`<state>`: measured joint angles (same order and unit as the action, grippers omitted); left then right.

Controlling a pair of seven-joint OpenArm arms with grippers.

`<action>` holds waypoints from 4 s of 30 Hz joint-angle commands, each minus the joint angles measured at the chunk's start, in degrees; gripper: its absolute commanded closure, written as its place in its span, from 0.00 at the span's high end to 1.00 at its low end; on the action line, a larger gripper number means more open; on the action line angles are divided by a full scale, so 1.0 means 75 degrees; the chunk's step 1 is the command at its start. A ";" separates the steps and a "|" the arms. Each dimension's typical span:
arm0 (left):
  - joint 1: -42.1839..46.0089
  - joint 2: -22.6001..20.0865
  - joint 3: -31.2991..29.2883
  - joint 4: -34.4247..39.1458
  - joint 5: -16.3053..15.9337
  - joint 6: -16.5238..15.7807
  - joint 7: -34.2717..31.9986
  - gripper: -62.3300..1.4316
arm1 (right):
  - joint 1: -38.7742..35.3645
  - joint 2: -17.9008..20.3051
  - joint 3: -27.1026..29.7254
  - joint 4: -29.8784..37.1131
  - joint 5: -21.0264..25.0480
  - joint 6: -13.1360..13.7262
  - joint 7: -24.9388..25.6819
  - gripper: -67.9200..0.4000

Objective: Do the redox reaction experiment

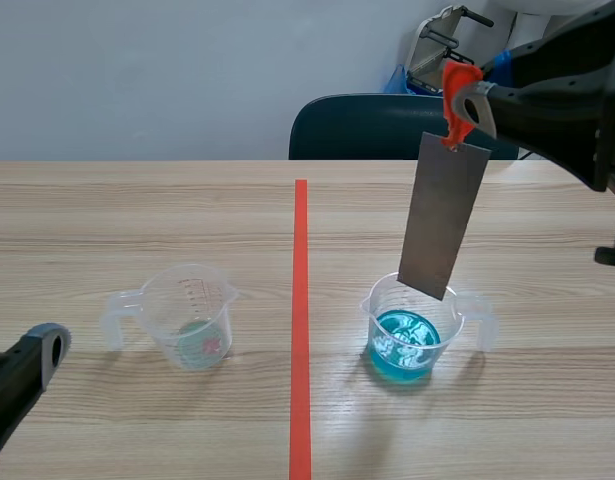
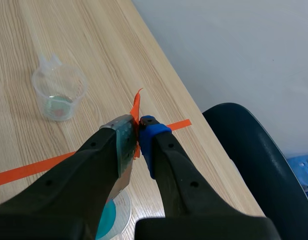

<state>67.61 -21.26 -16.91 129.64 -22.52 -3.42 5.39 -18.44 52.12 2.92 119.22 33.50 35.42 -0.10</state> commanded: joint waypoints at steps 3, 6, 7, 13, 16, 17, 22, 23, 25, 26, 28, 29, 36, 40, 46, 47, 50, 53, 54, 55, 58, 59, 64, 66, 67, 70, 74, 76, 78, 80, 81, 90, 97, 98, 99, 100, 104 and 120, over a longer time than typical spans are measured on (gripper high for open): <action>-0.0023 0.0058 0.0035 0.0129 -0.0023 -0.0015 -0.0114 1.00 | 0.0128 0.0096 0.0047 0.0085 0.0105 -0.0029 0.0134 0.02; -0.0023 0.0058 0.0035 0.0129 -0.0023 -0.0015 -0.0114 1.00 | 0.0128 0.0096 0.0047 0.0085 0.0105 -0.0029 0.0157 0.02; -0.0023 0.0058 0.0035 0.0129 -0.0023 -0.0015 -0.0114 1.00 | 0.0128 0.0096 0.0047 0.0085 0.0105 -0.0029 0.0157 0.02; -0.0023 0.0058 0.0035 0.0129 -0.0023 -0.0015 -0.0114 1.00 | 0.0128 0.0096 0.0047 0.0085 0.0038 -0.0029 0.0149 0.02; -0.0023 0.0058 0.0035 0.0129 -0.0023 -0.0015 -0.0114 1.00 | 0.0128 0.0096 0.0047 0.0085 0.0020 -0.0026 0.0134 0.02; -0.0023 0.0058 0.0035 0.0129 -0.0023 -0.0015 -0.0114 1.00 | 0.0128 0.0096 0.0047 0.0085 0.0020 -0.0026 0.0114 0.02; -0.0023 0.0058 0.0035 0.0129 -0.0023 -0.0015 -0.0114 1.00 | 0.0128 0.0096 0.0047 0.0085 0.0020 -0.0026 0.0117 0.02; -0.0023 0.0058 0.0035 0.0129 -0.0023 -0.0015 -0.0114 1.00 | 0.0128 0.0096 0.0047 0.0085 0.0020 -0.0026 0.0117 0.02; -0.0023 0.0058 0.0035 0.0129 -0.0023 -0.0015 -0.0114 1.00 | 0.0128 0.0096 0.0047 0.0085 0.0020 -0.0026 0.0117 0.02; -0.0023 0.0058 0.0035 0.0129 -0.0023 -0.0015 -0.0114 1.00 | 0.0128 0.0096 0.0047 0.0085 0.0020 -0.0026 0.0117 0.02; -0.0023 0.0058 0.0035 0.0129 -0.0023 -0.0015 -0.0114 1.00 | 0.0128 0.0096 0.0047 0.0085 0.0020 -0.0026 0.0117 0.02; -0.0023 0.0058 0.0035 0.0129 -0.0023 -0.0015 -0.0114 1.00 | 0.0128 0.0096 0.0047 0.0085 0.0020 -0.0026 0.0117 0.02; -0.0023 0.0058 0.0035 0.0129 -0.0023 -0.0015 -0.0114 1.00 | 0.0128 0.0096 0.0047 0.0085 0.0020 -0.0026 0.0117 0.02; -0.0023 0.0058 0.0035 0.0129 -0.0023 -0.0015 -0.0111 1.00 | 0.0128 0.0096 0.0047 0.0085 0.0020 -0.0026 0.0117 0.02; -0.0023 0.0058 0.0035 0.0129 -0.0023 -0.0015 -0.0114 1.00 | 0.0128 0.0096 0.0047 0.0085 0.0020 -0.0026 0.0119 0.02; -0.0023 0.0058 0.0035 0.0129 -0.0023 -0.0015 -0.0114 1.00 | 0.0128 0.0096 0.0047 0.0085 0.0020 -0.0026 0.0119 0.02; -0.0023 0.0058 0.0035 0.0129 -0.0023 -0.0015 -0.0114 1.00 | 0.0128 0.0096 0.0047 0.0085 0.0020 -0.0026 0.0119 0.02; -0.0023 0.0058 0.0035 0.0129 -0.0023 -0.0017 -0.0114 1.00 | 0.0128 0.0096 0.0047 0.0085 0.0020 -0.0026 0.0119 0.02; -0.0023 0.0058 0.0035 0.0129 -0.0023 -0.0017 -0.0114 1.00 | 0.0128 0.0096 0.0047 0.0085 0.0020 -0.0026 0.0119 0.02; -0.0023 0.0058 0.0035 0.0129 -0.0023 -0.0017 -0.0114 1.00 | 0.0128 0.0096 0.0047 0.0085 0.0020 -0.0026 0.0119 0.02; -0.0023 0.0058 0.0035 0.0129 -0.0023 -0.0017 -0.0114 1.00 | 0.0128 0.0096 0.0047 0.0085 0.0020 -0.0026 0.0117 0.02; -0.0023 0.0058 0.0035 0.0129 -0.0023 -0.0017 -0.0114 1.00 | 0.0128 0.0096 0.0047 0.0085 0.0020 -0.0026 0.0117 0.02; -0.0023 0.0058 0.0035 0.0129 -0.0023 -0.0017 -0.0114 1.00 | 0.0128 0.0096 0.0047 0.0085 0.0020 -0.0026 0.0117 0.02; -0.0023 0.0058 0.0035 0.0129 -0.0023 -0.0017 -0.0114 1.00 | 0.0128 0.0096 0.0047 0.0085 0.0020 -0.0026 0.0117 0.02; -0.0023 0.0058 0.0035 0.0129 -0.0023 -0.0017 -0.0114 1.00 | 0.0128 0.0096 0.0047 0.0085 0.0020 -0.0026 0.0117 0.02; -0.0023 0.0058 0.0035 0.0129 -0.0023 -0.0017 -0.0114 1.00 | 0.0128 0.0096 0.0047 0.0085 0.0020 -0.0026 0.0117 0.02; -0.0023 0.0058 0.0035 0.0129 -0.0023 -0.0017 -0.0114 1.00 | 0.0128 0.0096 0.0047 0.0085 0.0020 -0.0026 0.0117 0.02; -0.0023 0.0055 0.0035 0.0129 -0.0023 -0.0017 -0.0114 1.00 | 0.0128 0.0096 0.0047 0.0085 0.0020 -0.0026 0.0117 0.02; -0.0023 0.0055 0.0035 0.0129 -0.0023 -0.0017 -0.0114 1.00 | 0.0128 0.0096 0.0047 0.0085 0.0020 -0.0026 0.0117 0.02; -0.0023 0.0055 0.0035 0.0129 -0.0023 -0.0017 -0.0114 1.00 | 0.0128 0.0096 0.0047 0.0085 0.0020 -0.0026 0.0117 0.02; -0.0023 0.0055 0.0035 0.0129 -0.0023 -0.0017 -0.0114 1.00 | 0.0128 0.0096 0.0047 0.0085 0.0020 -0.0026 0.0117 0.02; -0.0023 0.0055 0.0035 0.0129 -0.0023 -0.0017 -0.0114 1.00 | 0.0128 0.0096 0.0047 0.0085 0.0020 -0.0026 0.0119 0.02; -0.0023 0.0055 0.0035 0.0129 -0.0023 -0.0017 -0.0114 1.00 | 0.0128 0.0096 0.0047 0.0085 0.0020 -0.0026 0.0119 0.02; -0.0023 0.0055 0.0035 0.0129 -0.0023 -0.0017 -0.0114 1.00 | 0.0128 0.0096 0.0047 0.0085 0.0020 -0.0026 0.0119 0.02; -0.0023 0.0055 0.0035 0.0129 -0.0023 -0.0017 -0.0114 1.00 | 0.0128 0.0096 0.0047 0.0085 0.0020 -0.0026 0.0119 0.02; -0.0023 0.0055 0.0035 0.0129 -0.0023 -0.0017 -0.0114 1.00 | 0.0128 0.0096 0.0047 0.0085 0.0020 -0.0026 0.0119 0.02; -0.0023 0.0055 0.0035 0.0129 -0.0023 -0.0017 -0.0114 1.00 | 0.0128 0.0096 0.0047 0.0085 0.0020 -0.0026 0.0119 0.02; -0.1329 0.0052 0.0495 -0.0641 -0.0026 -0.0306 0.0291 0.54 | 0.0128 0.0096 0.0047 0.0085 0.0023 -0.0026 0.0122 0.02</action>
<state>58.89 -21.26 -14.20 125.97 -22.52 -5.98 8.38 -18.44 52.12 2.92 119.22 33.01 35.42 0.10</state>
